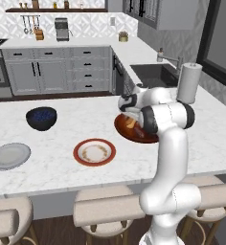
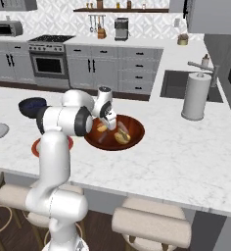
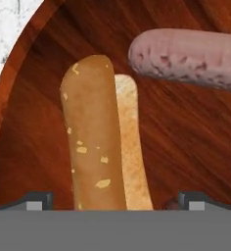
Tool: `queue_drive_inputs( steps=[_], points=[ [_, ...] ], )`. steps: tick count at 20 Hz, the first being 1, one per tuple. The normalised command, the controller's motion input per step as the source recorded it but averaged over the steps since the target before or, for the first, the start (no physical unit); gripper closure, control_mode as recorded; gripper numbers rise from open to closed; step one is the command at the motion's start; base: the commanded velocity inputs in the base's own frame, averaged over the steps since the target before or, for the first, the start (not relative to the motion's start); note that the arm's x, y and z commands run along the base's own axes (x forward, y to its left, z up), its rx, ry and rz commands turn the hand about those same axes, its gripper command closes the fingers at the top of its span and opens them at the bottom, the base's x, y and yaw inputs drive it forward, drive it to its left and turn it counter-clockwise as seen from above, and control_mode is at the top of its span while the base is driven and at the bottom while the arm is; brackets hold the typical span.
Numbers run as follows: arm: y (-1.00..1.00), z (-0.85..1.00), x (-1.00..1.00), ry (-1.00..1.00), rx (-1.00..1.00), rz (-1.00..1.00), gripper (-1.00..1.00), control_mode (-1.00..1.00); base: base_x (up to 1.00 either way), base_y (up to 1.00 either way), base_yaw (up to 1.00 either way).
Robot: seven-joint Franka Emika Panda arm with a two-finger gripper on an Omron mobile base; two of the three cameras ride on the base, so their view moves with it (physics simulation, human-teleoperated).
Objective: Place one bun and one sausage from the bowl on each plate.
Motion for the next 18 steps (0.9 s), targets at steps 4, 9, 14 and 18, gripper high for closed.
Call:
queue_drive_inputs(
  steps=[4, 9, 14, 18],
  points=[
    [0.0, -0.19, 0.26, 0.0, 0.01, 0.0, -1.0, -1.0, 0.0, 0.0, 0.0],
    [0.0, -0.02, 0.06, 0.01, 0.0, 0.0, 1.0, -1.0, 0.0, 0.0, 0.0],
    [0.29, 0.46, -0.04, -0.15, 0.0, 0.05, 1.0, -1.0, 0.0, 0.0, 0.0],
    [0.61, 1.0, -0.06, -0.24, -0.06, 0.13, 1.0, -1.0, 0.0, 0.0, 0.0]
  ],
)
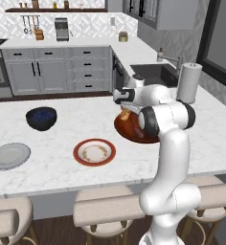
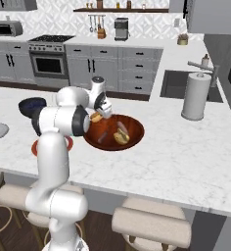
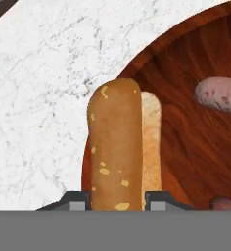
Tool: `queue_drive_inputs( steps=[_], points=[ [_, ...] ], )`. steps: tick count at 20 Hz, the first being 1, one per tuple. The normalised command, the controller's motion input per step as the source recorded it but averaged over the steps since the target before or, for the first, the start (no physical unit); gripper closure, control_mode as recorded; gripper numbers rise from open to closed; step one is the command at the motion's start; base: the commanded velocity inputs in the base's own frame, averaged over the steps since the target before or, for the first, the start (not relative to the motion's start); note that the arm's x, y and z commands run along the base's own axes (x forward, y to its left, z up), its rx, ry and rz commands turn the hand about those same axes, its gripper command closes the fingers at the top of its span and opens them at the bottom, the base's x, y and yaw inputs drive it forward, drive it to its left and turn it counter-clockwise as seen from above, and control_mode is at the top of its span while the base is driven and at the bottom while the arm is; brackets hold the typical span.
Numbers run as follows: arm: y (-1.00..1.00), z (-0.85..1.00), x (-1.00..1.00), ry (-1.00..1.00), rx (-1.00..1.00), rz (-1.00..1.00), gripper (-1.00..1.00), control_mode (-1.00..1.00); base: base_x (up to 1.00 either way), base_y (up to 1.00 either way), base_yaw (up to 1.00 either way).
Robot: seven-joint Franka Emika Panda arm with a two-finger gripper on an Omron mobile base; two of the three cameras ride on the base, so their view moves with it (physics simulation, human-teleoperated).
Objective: Place one bun and one sausage from the bowl on each plate.
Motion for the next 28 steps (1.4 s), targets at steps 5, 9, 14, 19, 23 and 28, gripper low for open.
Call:
queue_drive_inputs(
  steps=[5, 9, 14, 19, 23, 28],
  points=[
    [0.73, 0.79, -0.55, -0.06, -0.05, 0.28, 1.0, -1.0, 0.0, 0.0, 0.0],
    [0.97, 0.27, -0.48, 0.01, -0.04, 0.36, 1.0, -1.0, 0.0, 0.0, 0.0],
    [0.98, -0.42, -0.46, 0.04, 0.0, 0.47, 1.0, -1.0, 0.0, 0.0, 0.0],
    [0.87, -0.53, -0.87, 0.01, -0.04, 0.35, 1.0, -1.0, 0.0, 0.0, 0.0],
    [0.08, -0.46, -0.89, 0.08, -0.03, 0.07, 1.0, -1.0, 0.0, 0.0, 0.0],
    [0.09, -0.48, -0.32, 0.07, -0.04, 0.0, 1.0, -1.0, 0.0, 0.0, 0.0]
  ],
)
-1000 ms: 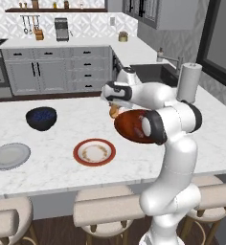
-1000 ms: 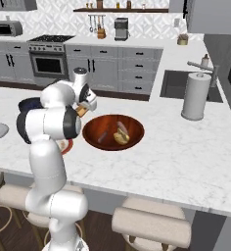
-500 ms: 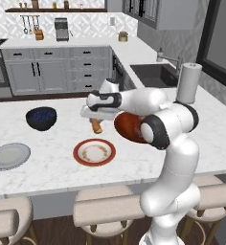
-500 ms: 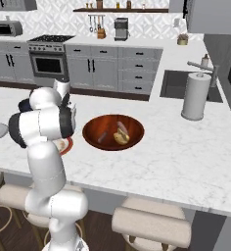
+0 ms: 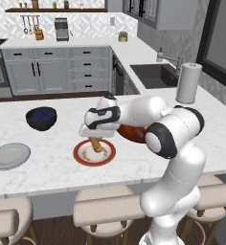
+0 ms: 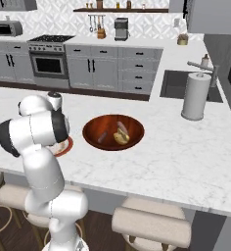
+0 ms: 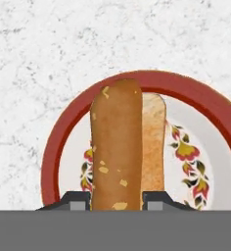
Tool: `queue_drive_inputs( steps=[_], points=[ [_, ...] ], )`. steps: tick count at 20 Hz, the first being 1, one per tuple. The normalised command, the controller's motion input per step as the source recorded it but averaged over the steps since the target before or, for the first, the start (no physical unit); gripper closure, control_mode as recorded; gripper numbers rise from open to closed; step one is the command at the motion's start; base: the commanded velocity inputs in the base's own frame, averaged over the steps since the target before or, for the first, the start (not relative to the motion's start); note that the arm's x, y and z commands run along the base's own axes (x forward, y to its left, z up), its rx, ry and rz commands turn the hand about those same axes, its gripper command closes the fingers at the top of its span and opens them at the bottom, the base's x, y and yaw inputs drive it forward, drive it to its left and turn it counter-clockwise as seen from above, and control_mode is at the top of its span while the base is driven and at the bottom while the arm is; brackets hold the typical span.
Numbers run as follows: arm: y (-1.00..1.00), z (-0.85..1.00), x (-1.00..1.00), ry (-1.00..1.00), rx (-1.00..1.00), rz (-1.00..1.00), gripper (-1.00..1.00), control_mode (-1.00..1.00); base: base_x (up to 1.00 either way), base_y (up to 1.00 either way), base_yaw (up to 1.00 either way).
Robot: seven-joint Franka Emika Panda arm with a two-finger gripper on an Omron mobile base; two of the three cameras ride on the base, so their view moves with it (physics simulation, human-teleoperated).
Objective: Place one bun and one sausage from the bowl on each plate.
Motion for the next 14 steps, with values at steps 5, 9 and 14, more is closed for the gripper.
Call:
queue_drive_inputs(
  steps=[5, 9, 14],
  points=[
    [0.21, -0.46, 0.21, 0.09, -0.04, 0.0, 1.0, -1.0, 0.0, 0.0, 0.0],
    [0.35, 0.11, 0.0, 0.01, 0.0, 0.0, -1.0, -1.0, 0.0, 0.0, 0.0],
    [0.1, 0.65, -0.17, -0.02, 0.0, 0.0, -1.0, -1.0, 0.0, 0.0, 0.0]
  ],
)
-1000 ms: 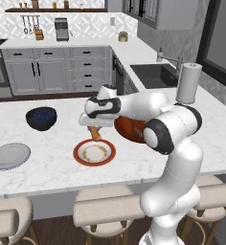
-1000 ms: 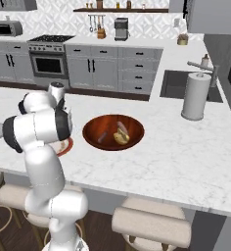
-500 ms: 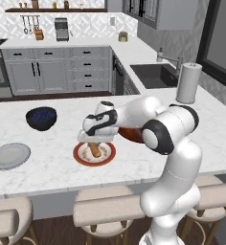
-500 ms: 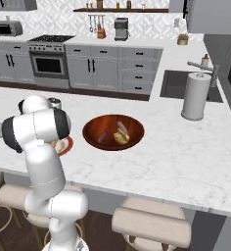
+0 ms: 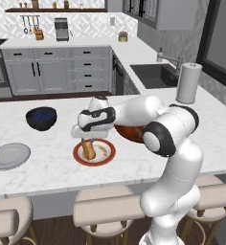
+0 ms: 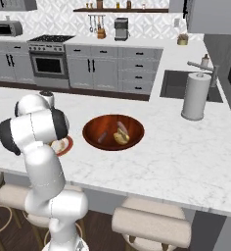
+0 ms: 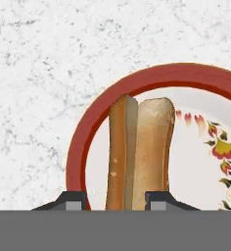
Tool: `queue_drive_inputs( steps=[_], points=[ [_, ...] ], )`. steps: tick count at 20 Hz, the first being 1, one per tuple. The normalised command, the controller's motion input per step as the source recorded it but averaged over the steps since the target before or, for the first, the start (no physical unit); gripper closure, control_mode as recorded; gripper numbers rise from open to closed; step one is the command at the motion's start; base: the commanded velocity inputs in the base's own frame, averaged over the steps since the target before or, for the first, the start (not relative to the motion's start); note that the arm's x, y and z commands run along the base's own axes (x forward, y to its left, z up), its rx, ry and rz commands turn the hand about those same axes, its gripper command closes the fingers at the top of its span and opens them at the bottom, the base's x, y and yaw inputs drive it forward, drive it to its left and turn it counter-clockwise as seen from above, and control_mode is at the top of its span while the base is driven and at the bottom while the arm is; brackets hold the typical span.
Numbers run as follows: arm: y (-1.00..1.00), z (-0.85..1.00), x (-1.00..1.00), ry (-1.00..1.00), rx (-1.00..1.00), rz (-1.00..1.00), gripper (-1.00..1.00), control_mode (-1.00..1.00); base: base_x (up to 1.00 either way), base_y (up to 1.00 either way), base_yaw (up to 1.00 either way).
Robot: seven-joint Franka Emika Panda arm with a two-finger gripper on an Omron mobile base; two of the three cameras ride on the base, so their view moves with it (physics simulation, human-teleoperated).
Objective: Place one bun and one sausage from the bowl on each plate.
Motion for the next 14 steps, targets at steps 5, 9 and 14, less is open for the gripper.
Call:
queue_drive_inputs(
  steps=[5, 9, 14],
  points=[
    [-0.01, 0.82, -0.16, 0.01, -0.02, 0.0, -1.0, -1.0, 0.0, 0.0, 0.0],
    [-0.86, 0.36, -0.27, 0.2, -0.1, -0.03, -1.0, -1.0, 0.0, 0.0, 0.0],
    [-1.0, 0.0, 0.06, 0.02, -0.09, -0.02, -1.0, -1.0, 0.0, 0.0, 0.0]
  ],
)
